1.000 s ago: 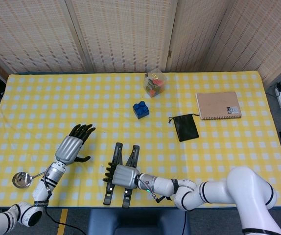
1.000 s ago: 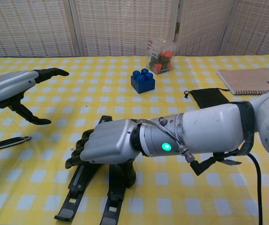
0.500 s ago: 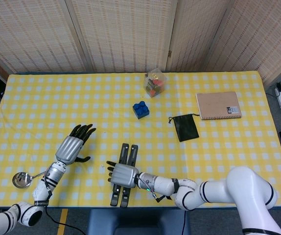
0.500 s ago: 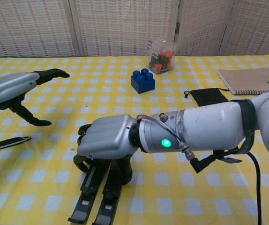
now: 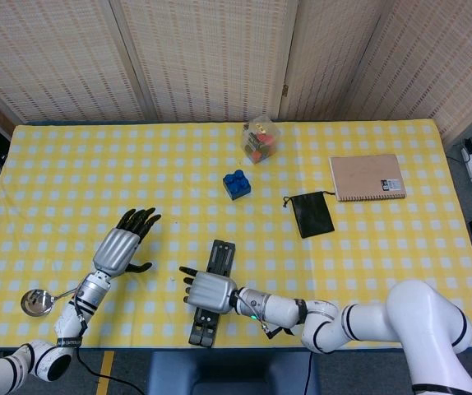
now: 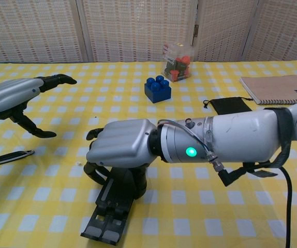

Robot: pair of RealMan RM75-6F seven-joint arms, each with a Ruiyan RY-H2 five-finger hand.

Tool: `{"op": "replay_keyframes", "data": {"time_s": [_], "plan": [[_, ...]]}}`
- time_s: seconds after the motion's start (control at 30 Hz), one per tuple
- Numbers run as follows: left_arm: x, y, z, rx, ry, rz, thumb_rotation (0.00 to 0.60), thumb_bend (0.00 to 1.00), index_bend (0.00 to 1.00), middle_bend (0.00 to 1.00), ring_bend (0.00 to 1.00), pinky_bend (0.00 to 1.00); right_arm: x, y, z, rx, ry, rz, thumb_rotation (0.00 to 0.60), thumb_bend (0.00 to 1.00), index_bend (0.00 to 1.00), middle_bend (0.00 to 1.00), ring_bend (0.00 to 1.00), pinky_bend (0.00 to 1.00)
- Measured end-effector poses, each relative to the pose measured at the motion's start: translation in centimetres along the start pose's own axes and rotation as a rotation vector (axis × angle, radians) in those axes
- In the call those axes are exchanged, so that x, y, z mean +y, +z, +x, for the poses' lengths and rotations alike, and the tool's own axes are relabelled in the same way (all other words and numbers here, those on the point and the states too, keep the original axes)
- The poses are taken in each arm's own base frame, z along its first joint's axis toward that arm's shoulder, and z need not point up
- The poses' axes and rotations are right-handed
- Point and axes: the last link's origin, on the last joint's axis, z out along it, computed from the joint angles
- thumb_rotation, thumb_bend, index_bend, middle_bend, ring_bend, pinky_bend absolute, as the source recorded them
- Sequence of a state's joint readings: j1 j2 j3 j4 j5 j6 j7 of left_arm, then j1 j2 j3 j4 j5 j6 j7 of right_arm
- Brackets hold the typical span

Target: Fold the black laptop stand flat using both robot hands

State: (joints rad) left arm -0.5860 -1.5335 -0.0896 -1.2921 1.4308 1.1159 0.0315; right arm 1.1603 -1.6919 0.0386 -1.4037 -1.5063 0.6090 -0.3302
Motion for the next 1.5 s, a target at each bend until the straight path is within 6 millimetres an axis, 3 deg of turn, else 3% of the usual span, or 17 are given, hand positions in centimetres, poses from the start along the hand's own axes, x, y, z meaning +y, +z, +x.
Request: {"op": "replay_keyframes", "data": {"time_s": [0.03,0.1,0.2,0.4,0.5,0.73,0.87,1.13,1.5], "plan": [[0.0,0.0,0.1,0.001,-0.001,0.002,0.6,0.2,0.0,0.03,0.0,0.0,0.0,-0.2,0.0,-0.002,0.001,0.0,0.6,0.13,0.13,0.18,0.06,0.0],[0.0,-0.1,0.2,0.004,-0.001,0.004,0.6,0.2,0.0,0.03,0.0,0.0,0.0,-0.5,-0.1,0.0,0.003,-0.003,0.6,0.13,0.04,0.09,0.02,0.0],[-0.1,-0.2,0.5,0.007,-0.003,0.008,0.6,0.2,0.0,0.03,0.0,0.0,0.1,-1.3,0.0,0.011,0.016,-0.017,0.6,0.13,0.0,0.01,0.0,0.0],[-1.0,-0.8,1.8,0.035,-0.013,0.044,0.6,0.2,0.0,0.03,0.0,0.0,0.9,-3.7,0.0,0.075,0.101,-0.103,0.6,0.13,0.0,0.02,0.02,0.0],[-1.8,-1.4,2.5,0.046,-0.014,0.071,0.6,0.2,0.0,0.03,0.0,0.0,1.9,-5.9,-0.1,0.125,0.148,-0.187,0.6,0.13,0.0,0.05,0.05,0.0],[-3.8,-3.9,4.1,0.091,-0.002,0.155,0.6,0.23,0.02,0.05,0.0,0.0,4.8,-14.0,-1.2,0.226,0.254,-0.471,0.6,0.13,0.0,0.05,0.05,0.0],[-4.8,-6.0,4.6,0.115,0.004,0.211,0.6,0.24,0.05,0.07,0.0,0.0,5.5,-18.3,-1.8,0.27,0.262,-0.619,0.6,0.13,0.0,0.04,0.05,0.0],[-6.5,-10.7,5.7,0.169,0.042,0.307,0.6,0.24,0.03,0.08,0.0,0.0,5.2,-26.8,-3.9,0.307,0.305,-0.891,0.6,0.13,0.0,0.0,0.01,0.0],[-6.6,-17.2,6.4,0.241,0.075,0.39,0.6,0.24,0.02,0.08,0.0,0.0,3.4,-34.6,-7.1,0.359,0.466,-1.092,0.6,0.13,0.0,0.0,0.0,0.0]]}}
